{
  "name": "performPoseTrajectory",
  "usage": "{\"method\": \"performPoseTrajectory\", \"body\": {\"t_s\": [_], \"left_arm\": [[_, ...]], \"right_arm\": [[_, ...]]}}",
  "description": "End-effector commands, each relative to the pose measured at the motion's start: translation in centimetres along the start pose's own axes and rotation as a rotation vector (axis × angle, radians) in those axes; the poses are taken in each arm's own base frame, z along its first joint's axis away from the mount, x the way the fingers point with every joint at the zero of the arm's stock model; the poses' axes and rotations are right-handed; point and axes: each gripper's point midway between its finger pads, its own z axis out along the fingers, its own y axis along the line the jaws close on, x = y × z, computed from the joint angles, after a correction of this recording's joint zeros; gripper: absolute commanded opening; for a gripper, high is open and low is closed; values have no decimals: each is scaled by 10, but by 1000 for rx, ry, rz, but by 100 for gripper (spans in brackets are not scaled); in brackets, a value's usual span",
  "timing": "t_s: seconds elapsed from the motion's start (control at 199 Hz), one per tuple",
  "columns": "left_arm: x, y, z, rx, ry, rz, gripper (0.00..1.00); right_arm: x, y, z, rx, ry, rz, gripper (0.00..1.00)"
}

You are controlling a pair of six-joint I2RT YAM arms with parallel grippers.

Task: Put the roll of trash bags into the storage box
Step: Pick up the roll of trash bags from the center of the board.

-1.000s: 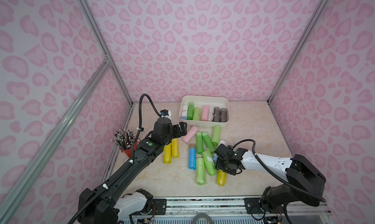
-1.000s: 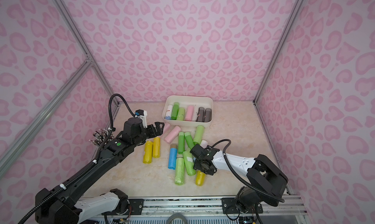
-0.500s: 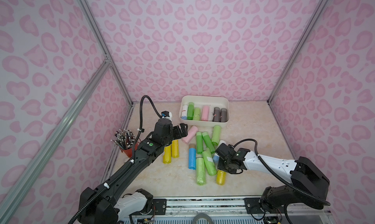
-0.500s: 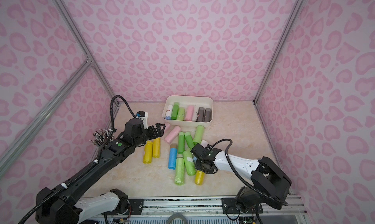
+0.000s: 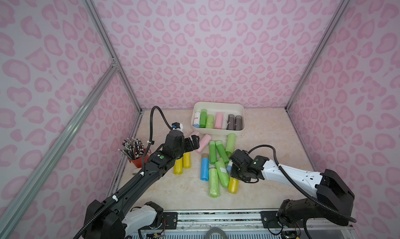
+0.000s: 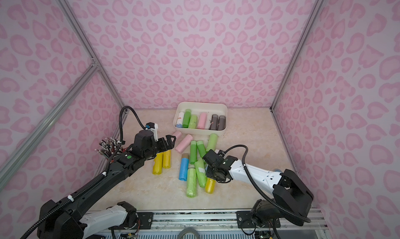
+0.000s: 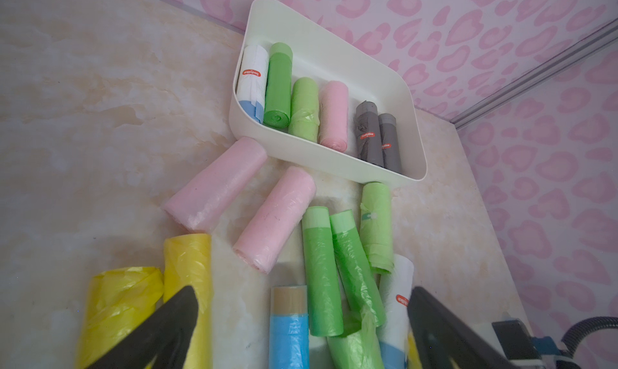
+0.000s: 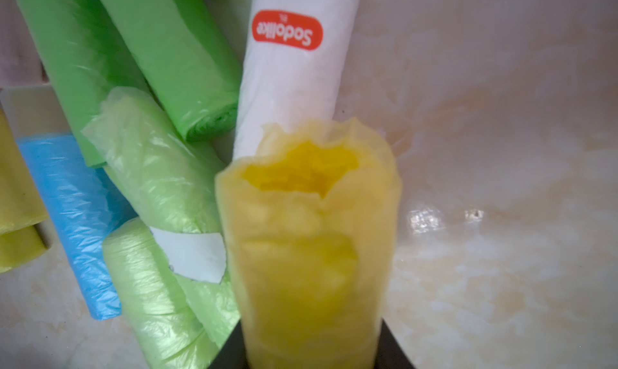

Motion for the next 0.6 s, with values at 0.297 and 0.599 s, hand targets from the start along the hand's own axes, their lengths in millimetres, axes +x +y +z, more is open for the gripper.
{"method": "performPoseTrajectory", "body": {"t_s": [0.297, 0.599], "left_arm": [[-7, 3, 1, -8, -45, -7, 100], [-12, 3, -10, -4, -70, -9, 100]], "right_arm": [[-19, 22, -20, -40, -62, -30, 38], [-37, 49, -30, -79, -98, -71, 38]]}}
